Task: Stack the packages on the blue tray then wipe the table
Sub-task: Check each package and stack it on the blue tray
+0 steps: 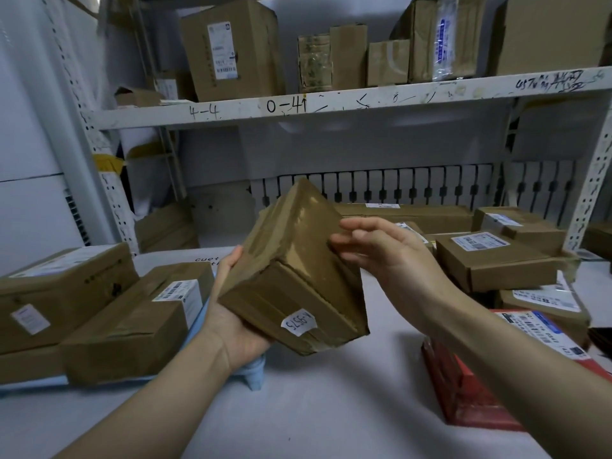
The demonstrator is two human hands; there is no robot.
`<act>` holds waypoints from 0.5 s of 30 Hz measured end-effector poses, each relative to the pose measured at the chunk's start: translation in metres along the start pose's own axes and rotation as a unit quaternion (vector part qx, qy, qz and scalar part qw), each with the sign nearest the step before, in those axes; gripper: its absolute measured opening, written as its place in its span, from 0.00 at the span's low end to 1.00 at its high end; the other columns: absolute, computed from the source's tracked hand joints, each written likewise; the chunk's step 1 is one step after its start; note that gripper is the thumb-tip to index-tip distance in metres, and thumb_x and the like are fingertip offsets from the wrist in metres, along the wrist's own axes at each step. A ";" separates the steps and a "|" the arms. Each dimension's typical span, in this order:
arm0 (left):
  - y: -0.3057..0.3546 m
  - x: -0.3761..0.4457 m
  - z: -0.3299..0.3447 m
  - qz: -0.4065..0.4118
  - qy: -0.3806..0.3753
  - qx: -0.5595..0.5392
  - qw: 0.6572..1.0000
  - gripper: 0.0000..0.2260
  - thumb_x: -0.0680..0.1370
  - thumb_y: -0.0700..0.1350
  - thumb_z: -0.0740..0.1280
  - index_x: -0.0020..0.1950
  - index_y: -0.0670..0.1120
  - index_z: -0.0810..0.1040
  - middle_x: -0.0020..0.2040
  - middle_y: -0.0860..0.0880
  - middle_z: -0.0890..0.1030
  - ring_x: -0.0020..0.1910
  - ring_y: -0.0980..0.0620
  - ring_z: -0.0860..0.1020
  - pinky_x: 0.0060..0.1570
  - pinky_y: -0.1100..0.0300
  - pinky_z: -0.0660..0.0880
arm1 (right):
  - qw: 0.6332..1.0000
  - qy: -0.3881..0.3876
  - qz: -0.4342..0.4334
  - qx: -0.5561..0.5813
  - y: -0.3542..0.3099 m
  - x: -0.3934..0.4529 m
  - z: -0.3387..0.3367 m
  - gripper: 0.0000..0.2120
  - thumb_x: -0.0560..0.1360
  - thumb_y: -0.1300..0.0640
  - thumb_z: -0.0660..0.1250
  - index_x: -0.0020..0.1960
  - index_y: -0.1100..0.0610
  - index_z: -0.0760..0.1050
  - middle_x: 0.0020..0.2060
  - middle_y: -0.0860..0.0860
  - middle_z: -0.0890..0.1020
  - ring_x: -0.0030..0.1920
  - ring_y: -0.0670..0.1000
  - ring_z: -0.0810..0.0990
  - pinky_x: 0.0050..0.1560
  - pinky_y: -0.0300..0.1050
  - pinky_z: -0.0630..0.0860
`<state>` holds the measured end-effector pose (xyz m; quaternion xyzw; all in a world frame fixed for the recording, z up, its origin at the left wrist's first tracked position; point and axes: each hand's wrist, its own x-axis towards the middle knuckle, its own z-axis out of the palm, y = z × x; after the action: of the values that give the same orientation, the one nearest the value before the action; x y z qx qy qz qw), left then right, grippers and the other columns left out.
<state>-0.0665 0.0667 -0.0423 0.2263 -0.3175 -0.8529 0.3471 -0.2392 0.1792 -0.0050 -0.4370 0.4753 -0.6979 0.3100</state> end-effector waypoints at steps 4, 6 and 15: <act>0.005 -0.005 0.010 0.048 -0.014 0.078 0.996 0.26 0.72 0.63 0.69 0.59 0.45 0.82 0.55 0.41 0.85 0.51 0.43 0.82 0.59 0.48 0.76 | 0.996 0.009 0.031 -0.079 -0.007 0.002 0.002 0.14 0.78 0.46 0.64 0.54 0.54 0.81 0.47 0.54 0.87 0.52 0.50 0.85 0.58 0.47 0.77; 0.005 -0.006 0.015 0.079 0.010 0.129 0.988 0.21 0.74 0.62 0.67 0.56 0.46 0.83 0.50 0.43 0.86 0.45 0.46 0.84 0.54 0.50 0.77 | 0.992 0.008 0.045 -0.118 -0.009 0.004 0.003 0.20 0.74 0.39 0.66 0.55 0.53 0.80 0.47 0.53 0.87 0.46 0.48 0.84 0.52 0.46 0.77; 0.010 -0.005 0.021 0.155 0.089 0.341 0.923 0.40 0.55 0.73 0.75 0.61 0.54 0.79 0.55 0.49 0.85 0.54 0.48 0.83 0.54 0.50 0.79 | 0.981 -0.010 0.118 -0.152 0.004 0.001 0.014 0.46 0.53 0.33 0.77 0.64 0.55 0.71 0.53 0.50 0.84 0.52 0.50 0.85 0.58 0.53 0.80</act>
<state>-0.0712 0.0731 -0.0197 0.3545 -0.5879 -0.6049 0.4035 -0.2273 0.1717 -0.0061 -0.4268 0.6210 -0.5718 0.3244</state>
